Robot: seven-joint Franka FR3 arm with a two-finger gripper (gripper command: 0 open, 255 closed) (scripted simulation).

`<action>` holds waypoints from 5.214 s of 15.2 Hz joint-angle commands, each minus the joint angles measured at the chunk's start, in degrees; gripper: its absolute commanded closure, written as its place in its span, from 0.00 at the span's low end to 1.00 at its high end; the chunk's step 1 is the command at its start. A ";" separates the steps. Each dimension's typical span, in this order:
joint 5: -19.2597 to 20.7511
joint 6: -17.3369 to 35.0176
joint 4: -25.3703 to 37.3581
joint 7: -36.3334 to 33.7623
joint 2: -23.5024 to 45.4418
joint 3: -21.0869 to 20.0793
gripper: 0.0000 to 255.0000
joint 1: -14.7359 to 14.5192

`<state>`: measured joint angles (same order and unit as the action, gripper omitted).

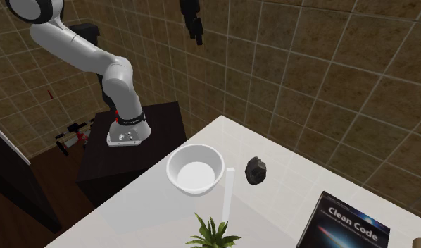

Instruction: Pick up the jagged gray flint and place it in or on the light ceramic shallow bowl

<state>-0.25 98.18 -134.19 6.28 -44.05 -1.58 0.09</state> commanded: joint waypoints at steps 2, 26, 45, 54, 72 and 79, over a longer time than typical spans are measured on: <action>0.59 1.04 -1.52 2.09 -0.72 1.41 0.00 0.09; 6.22 29.84 -6.17 58.07 18.65 44.98 0.00 -5.59; -50.36 17.76 31.56 119.54 78.94 50.74 0.00 5.50; -53.22 20.40 31.17 120.84 81.79 48.45 0.00 6.05; -51.88 19.32 31.32 119.78 80.39 49.47 1.00 5.38; -48.80 16.66 32.10 117.26 77.30 51.70 1.00 3.92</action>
<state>-49.55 115.33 -102.35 123.99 33.68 49.79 4.21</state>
